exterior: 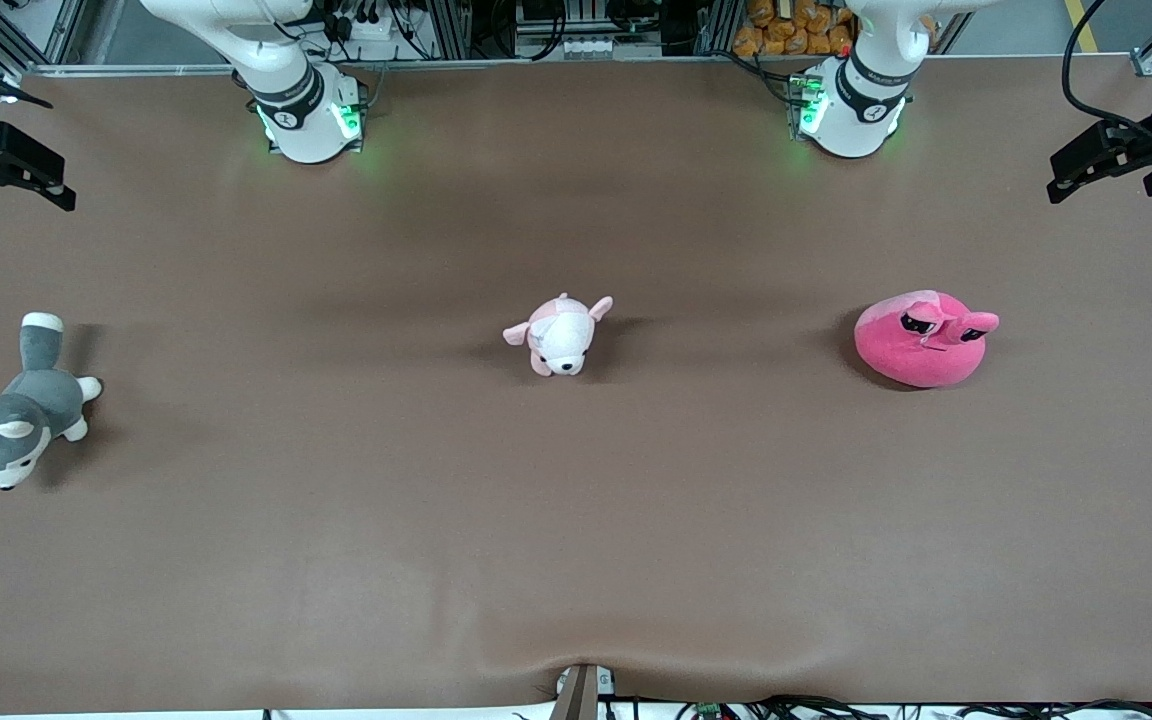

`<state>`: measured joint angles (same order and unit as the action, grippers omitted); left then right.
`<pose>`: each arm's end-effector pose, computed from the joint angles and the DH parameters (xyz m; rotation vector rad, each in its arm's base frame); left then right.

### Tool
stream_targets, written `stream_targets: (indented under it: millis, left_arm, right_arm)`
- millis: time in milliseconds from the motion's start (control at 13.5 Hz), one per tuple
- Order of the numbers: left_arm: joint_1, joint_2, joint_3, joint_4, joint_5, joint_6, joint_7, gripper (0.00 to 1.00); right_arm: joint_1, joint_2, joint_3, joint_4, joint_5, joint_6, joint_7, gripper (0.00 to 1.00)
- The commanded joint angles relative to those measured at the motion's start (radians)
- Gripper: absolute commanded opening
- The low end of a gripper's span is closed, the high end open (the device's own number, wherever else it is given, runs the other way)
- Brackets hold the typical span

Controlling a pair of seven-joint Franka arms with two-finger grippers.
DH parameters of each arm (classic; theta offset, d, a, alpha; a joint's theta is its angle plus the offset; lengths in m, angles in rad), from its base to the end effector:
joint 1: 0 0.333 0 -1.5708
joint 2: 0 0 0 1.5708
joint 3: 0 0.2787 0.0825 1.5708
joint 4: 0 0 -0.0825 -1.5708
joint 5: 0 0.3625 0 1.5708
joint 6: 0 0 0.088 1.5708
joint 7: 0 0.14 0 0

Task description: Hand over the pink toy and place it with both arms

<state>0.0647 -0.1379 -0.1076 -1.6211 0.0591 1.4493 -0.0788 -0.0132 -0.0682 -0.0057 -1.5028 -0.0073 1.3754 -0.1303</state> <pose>0.4805 -0.0151 0.5914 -3.0650 -0.0664 0.0462 0.4907 -0.0105 0.6027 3.1331 0.1728 -0.0934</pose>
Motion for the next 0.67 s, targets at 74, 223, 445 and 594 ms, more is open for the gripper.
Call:
stream_targets:
  millis: [74,223,445,594]
  left_arm:
    - [0.006,0.012,-0.003,0.033,0.005,-0.024,0.011,1.0]
    - [0.004,0.017,-0.001,0.046,0.005,-0.024,0.007,1.0]
    - [-0.003,0.023,-0.003,0.066,0.022,-0.024,0.013,1.0]
    - [0.004,0.032,-0.003,0.061,0.009,-0.024,0.016,1.0]
  right_arm:
    - [-0.013,0.01,0.01,0.022,-0.007,-0.015,-0.012,1.0]
    - [-0.013,0.01,0.01,0.022,-0.007,-0.015,-0.012,1.0]
    - [-0.013,0.01,0.01,0.022,-0.007,-0.015,-0.012,1.0]
    - [-0.013,0.01,0.01,0.022,-0.007,-0.015,-0.012,1.0]
